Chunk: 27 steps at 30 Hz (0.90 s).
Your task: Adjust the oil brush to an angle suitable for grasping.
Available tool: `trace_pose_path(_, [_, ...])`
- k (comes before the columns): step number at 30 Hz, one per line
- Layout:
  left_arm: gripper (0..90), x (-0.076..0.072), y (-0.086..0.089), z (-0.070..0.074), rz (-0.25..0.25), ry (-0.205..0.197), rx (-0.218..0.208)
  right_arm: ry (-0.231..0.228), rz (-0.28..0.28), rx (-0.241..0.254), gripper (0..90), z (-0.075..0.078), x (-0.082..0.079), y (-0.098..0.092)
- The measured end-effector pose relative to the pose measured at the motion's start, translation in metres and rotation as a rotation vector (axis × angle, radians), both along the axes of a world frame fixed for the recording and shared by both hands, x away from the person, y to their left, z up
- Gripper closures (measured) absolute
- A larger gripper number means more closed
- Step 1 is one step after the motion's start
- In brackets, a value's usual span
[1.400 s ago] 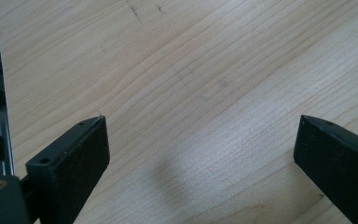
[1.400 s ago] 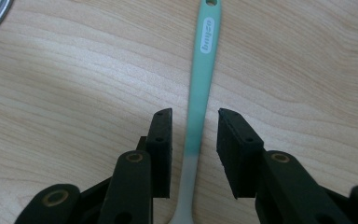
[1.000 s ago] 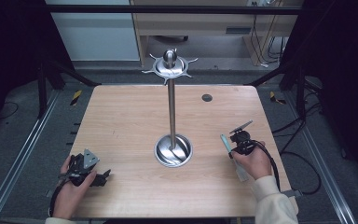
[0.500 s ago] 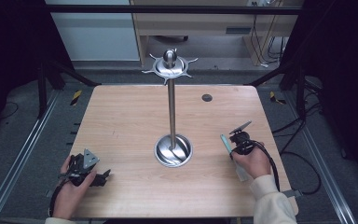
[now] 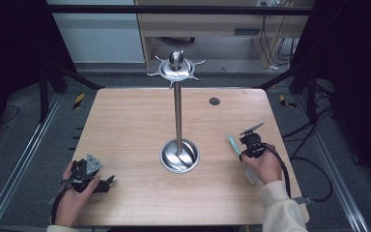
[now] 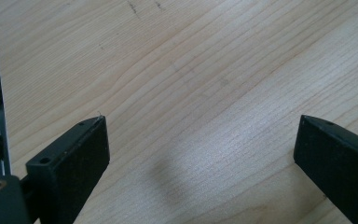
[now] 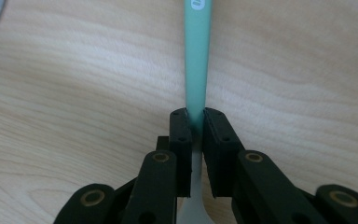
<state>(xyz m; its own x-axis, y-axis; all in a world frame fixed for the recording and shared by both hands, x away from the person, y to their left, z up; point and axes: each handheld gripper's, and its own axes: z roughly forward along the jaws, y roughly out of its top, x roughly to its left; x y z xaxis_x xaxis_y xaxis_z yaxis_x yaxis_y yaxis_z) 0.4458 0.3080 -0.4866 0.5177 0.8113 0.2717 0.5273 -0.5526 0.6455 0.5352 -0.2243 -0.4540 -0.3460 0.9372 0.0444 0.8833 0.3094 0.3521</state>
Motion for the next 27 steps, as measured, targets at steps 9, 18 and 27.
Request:
trace_pose_path(9, [3.0,-0.001,0.004,0.002,0.021,-0.019,-0.005,-0.162,-0.002,0.096,82.3,0.043,0.001,0.004])
trace_pose_path(18, [3.0,-0.001,0.003,0.002,0.022,-0.015,-0.006,-0.251,0.002,0.148,82.4,0.058,-0.004,0.008])
trace_pose_path(27, [3.0,-0.001,0.003,0.005,0.012,-0.026,-0.014,-0.343,0.031,0.186,82.4,0.067,-0.019,0.016])
